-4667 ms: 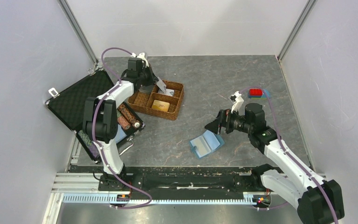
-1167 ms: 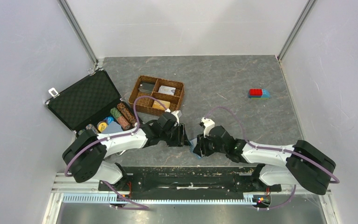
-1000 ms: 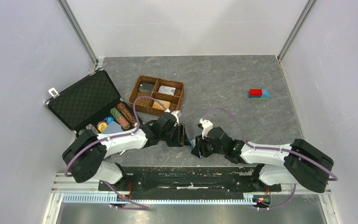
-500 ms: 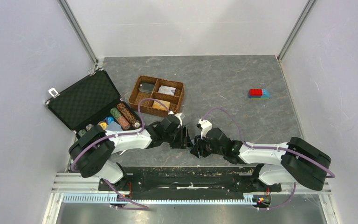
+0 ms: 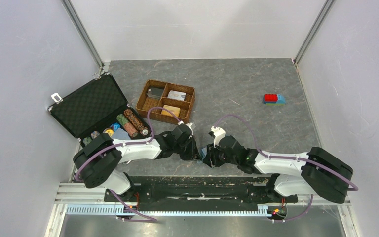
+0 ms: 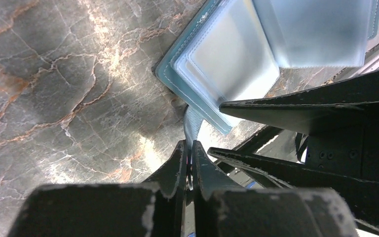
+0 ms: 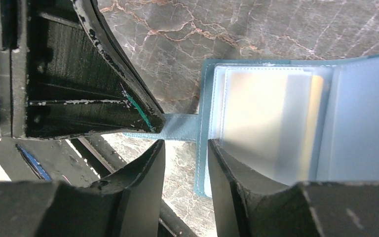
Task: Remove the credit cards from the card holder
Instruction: Remove the credit card from the card holder.
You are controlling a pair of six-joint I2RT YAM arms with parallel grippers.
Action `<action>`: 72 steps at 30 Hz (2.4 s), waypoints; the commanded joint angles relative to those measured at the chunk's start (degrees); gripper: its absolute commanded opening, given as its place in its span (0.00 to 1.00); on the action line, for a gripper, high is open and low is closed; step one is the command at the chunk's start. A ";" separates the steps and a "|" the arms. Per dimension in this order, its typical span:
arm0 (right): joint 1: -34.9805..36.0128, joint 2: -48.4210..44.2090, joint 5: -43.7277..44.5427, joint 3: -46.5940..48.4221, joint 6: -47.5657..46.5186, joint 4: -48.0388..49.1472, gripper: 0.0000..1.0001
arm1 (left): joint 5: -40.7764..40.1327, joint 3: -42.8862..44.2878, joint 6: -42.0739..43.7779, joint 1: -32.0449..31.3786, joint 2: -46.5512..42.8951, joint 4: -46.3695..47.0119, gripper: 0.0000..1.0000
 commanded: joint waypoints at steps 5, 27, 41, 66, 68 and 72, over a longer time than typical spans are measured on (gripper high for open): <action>0.04 -5.22 7.21 4.84 -4.35 -11.12 0.50 | -0.86 -1.32 -2.02 -0.40 -1.67 0.74 0.02; 0.77 -0.12 17.94 4.51 -10.53 -13.04 0.62 | -1.74 -2.01 -2.20 -0.36 -1.97 1.81 0.02; 1.13 -4.98 21.28 5.21 -9.55 -15.37 0.51 | -3.86 -1.75 -1.37 -0.40 -2.75 -1.81 0.02; 0.81 -9.76 28.47 8.71 -10.48 -24.75 0.68 | -6.59 -1.38 0.84 -0.39 -4.18 -5.87 0.02; 0.38 -10.15 29.31 9.23 -10.23 -26.46 0.68 | -7.21 -0.74 1.84 -0.39 -3.87 -7.19 0.02; -2.11 -10.08 30.12 10.87 -10.03 -30.31 0.66 | -8.94 0.68 2.94 -0.40 -4.44 -10.02 0.02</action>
